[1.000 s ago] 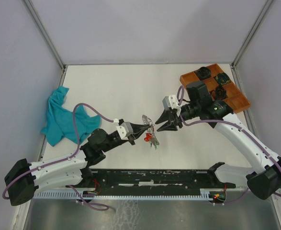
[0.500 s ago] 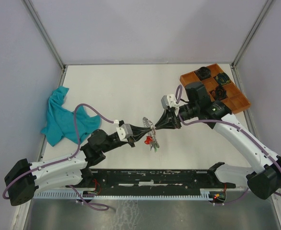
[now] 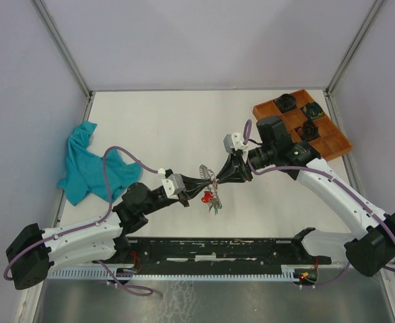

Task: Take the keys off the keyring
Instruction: Remove the key from the keyring.

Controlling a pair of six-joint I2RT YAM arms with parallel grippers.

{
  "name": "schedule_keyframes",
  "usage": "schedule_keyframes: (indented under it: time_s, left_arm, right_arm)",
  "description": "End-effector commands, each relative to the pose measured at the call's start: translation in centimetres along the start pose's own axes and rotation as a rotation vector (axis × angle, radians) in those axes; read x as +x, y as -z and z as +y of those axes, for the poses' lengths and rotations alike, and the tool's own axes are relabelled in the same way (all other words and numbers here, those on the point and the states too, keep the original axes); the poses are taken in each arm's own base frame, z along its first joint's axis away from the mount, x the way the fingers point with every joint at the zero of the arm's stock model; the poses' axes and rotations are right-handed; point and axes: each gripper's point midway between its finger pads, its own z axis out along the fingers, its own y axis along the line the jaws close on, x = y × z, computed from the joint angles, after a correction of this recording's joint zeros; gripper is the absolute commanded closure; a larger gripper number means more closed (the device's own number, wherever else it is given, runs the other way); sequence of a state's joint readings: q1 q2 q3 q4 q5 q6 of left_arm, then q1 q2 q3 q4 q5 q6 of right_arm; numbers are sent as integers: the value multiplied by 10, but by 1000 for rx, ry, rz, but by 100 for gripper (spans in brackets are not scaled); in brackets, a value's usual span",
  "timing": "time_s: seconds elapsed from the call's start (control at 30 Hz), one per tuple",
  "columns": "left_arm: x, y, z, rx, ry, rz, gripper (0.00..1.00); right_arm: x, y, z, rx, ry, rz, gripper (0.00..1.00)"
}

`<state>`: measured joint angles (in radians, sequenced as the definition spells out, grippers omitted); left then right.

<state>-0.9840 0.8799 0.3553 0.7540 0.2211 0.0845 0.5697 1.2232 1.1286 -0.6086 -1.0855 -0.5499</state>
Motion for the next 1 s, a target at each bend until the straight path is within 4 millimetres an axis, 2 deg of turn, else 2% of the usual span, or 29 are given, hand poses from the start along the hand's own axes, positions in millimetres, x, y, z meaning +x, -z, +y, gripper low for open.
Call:
schedule_keyframes:
  time_s: [0.0, 0.37, 0.47, 0.57, 0.73, 0.77, 0.8, 0.83, 0.87, 0.97]
  left_arm:
    - [-40, -3, 0, 11, 0, -143, 97]
    - [-41, -3, 0, 9, 12, -151, 97]
    - [-40, -3, 0, 8, 14, -152, 97]
    - [-40, -3, 0, 6, 18, -151, 97]
    - [-35, -2, 3, -19, 34, -136, 97]
    - [-34, 0, 6, -35, 41, -127, 95]
    - [-32, 1, 7, -43, 45, -118, 89]
    - [-30, 3, 8, -52, 48, -106, 78]
    - [-29, 6, 9, -60, 48, -97, 71]
    - [-27, 17, 11, -83, 32, -63, 60]
  right_arm:
    - [-7, -4, 1, -16, 17, -27, 75]
    - [-8, -12, 6, -42, 3, -37, 77]
    - [-9, -12, 6, -41, 1, -39, 85]
    - [-12, -12, 8, -51, 4, -50, 98]
    - [-16, -9, 8, -31, 19, -51, 99]
    - [-16, -8, 7, -18, 23, -47, 99]
    - [-15, -7, 4, 0, 26, -36, 99]
    - [-12, -5, 2, 18, 21, -12, 99]
    - [-9, -4, 1, 31, 31, 12, 99]
    - [1, 3, -3, 76, 69, 112, 99]
